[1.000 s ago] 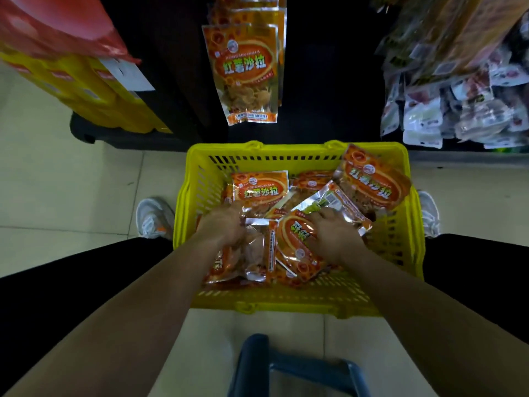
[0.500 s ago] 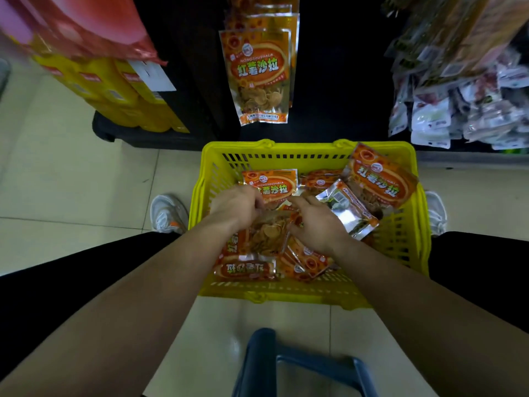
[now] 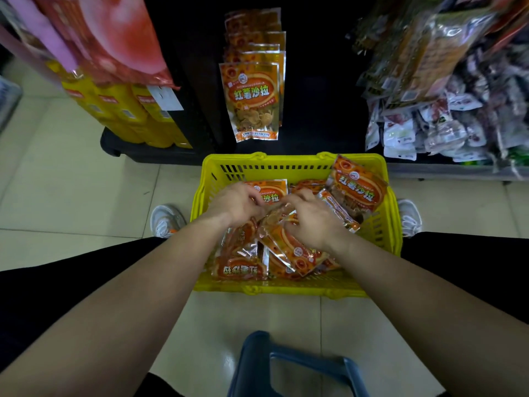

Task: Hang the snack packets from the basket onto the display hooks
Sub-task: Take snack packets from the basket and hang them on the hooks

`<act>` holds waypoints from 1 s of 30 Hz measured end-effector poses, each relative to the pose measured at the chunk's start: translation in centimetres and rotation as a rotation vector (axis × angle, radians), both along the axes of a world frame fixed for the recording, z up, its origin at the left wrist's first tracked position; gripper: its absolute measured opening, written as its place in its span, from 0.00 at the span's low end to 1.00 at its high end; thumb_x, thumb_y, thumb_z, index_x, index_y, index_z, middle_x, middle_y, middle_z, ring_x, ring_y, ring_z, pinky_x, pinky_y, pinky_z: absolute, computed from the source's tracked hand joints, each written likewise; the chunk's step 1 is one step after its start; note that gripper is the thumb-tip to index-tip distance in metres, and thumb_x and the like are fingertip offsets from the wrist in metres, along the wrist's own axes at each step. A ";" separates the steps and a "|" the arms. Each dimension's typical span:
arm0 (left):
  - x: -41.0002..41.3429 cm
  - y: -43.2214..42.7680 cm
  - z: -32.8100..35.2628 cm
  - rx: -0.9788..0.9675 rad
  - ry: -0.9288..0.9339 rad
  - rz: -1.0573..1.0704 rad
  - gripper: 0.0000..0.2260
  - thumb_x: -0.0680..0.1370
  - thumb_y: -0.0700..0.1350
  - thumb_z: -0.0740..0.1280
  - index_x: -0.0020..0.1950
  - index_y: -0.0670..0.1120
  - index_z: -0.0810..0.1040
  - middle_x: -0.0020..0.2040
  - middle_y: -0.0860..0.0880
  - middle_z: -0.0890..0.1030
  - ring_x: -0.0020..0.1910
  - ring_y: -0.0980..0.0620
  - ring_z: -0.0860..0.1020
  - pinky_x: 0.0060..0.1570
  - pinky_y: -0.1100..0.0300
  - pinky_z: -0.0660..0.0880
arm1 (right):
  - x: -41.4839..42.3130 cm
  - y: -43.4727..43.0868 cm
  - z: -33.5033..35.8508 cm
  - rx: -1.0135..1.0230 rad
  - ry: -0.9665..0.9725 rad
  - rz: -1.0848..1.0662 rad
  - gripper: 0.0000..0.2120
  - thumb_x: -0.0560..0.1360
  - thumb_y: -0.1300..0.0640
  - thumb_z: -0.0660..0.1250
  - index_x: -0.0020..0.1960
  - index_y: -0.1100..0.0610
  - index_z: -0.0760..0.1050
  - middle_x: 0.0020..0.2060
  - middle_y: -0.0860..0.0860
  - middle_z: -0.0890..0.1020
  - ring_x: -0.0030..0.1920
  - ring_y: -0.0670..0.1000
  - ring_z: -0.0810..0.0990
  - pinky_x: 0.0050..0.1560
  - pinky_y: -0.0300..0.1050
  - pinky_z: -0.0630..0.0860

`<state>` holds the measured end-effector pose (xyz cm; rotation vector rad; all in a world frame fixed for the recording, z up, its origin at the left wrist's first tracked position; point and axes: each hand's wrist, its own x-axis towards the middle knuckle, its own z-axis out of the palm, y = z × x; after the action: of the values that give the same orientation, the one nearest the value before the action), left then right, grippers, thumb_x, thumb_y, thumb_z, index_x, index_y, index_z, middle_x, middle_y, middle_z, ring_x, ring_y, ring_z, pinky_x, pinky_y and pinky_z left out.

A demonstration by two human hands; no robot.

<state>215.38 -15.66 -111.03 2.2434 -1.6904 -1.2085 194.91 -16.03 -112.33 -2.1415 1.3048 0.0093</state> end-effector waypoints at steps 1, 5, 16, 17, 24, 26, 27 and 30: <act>-0.2 0.1 0.1 0.004 0.001 -0.029 0.06 0.72 0.50 0.77 0.38 0.58 0.81 0.45 0.56 0.84 0.47 0.53 0.81 0.55 0.52 0.78 | -0.1 -0.4 0.2 -0.052 0.031 0.007 0.30 0.74 0.45 0.70 0.74 0.46 0.65 0.69 0.51 0.67 0.67 0.56 0.68 0.66 0.55 0.70; -1.2 0.2 0.1 -0.020 0.089 -0.060 0.07 0.72 0.50 0.77 0.37 0.59 0.82 0.36 0.62 0.83 0.41 0.61 0.81 0.51 0.56 0.79 | -0.4 -1.8 0.5 -0.066 0.186 0.094 0.25 0.74 0.44 0.69 0.70 0.41 0.70 0.69 0.47 0.68 0.69 0.56 0.64 0.66 0.58 0.66; 1.8 0.4 -0.3 0.041 0.199 0.085 0.12 0.75 0.47 0.74 0.58 0.52 0.81 0.57 0.49 0.83 0.55 0.49 0.81 0.57 0.49 0.79 | -4.9 -4.5 -0.8 0.162 -0.057 -0.182 0.09 0.78 0.54 0.68 0.41 0.56 0.75 0.38 0.52 0.79 0.44 0.56 0.79 0.44 0.51 0.73; 2.2 0.4 -0.4 0.034 0.263 0.161 0.12 0.75 0.47 0.74 0.57 0.50 0.81 0.57 0.48 0.83 0.55 0.48 0.82 0.57 0.49 0.79 | -5.3 -4.6 -0.8 0.187 -0.091 -0.212 0.09 0.78 0.54 0.68 0.42 0.58 0.76 0.39 0.54 0.80 0.45 0.57 0.79 0.46 0.51 0.74; 2.4 -1.8 0.9 -0.313 0.178 0.163 0.07 0.78 0.47 0.71 0.42 0.47 0.81 0.40 0.51 0.83 0.42 0.49 0.82 0.42 0.56 0.78 | -4.9 -4.1 -2.1 0.243 -0.009 -0.245 0.18 0.77 0.49 0.69 0.66 0.51 0.76 0.58 0.50 0.82 0.57 0.53 0.80 0.57 0.49 0.76; 3.1 -2.1 1.4 -0.406 0.014 0.141 0.06 0.77 0.51 0.71 0.42 0.52 0.81 0.34 0.60 0.79 0.35 0.62 0.78 0.34 0.65 0.73 | -4.9 -4.0 -2.7 0.263 0.039 -0.226 0.21 0.77 0.49 0.68 0.68 0.51 0.74 0.60 0.53 0.81 0.58 0.55 0.80 0.59 0.53 0.77; 3.5 -2.1 1.6 -0.425 -0.040 0.145 0.05 0.76 0.53 0.72 0.41 0.56 0.81 0.32 0.63 0.77 0.34 0.65 0.76 0.32 0.67 0.70 | -5.0 -3.8 -3.1 0.270 0.075 -0.201 0.21 0.77 0.49 0.68 0.69 0.52 0.74 0.61 0.54 0.81 0.59 0.56 0.80 0.60 0.54 0.76; 4.1 -1.6 0.8 -0.378 -0.104 0.136 0.10 0.77 0.55 0.71 0.35 0.60 0.78 0.33 0.60 0.79 0.34 0.62 0.78 0.32 0.64 0.71 | -4.2 -2.6 -4.6 0.274 0.179 -0.068 0.19 0.78 0.46 0.67 0.65 0.54 0.76 0.60 0.55 0.81 0.59 0.57 0.79 0.58 0.50 0.76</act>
<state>219.48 -17.26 -110.28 2.1720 -1.6056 -0.6850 190.76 -18.60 -116.94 -1.8961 1.3889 0.3391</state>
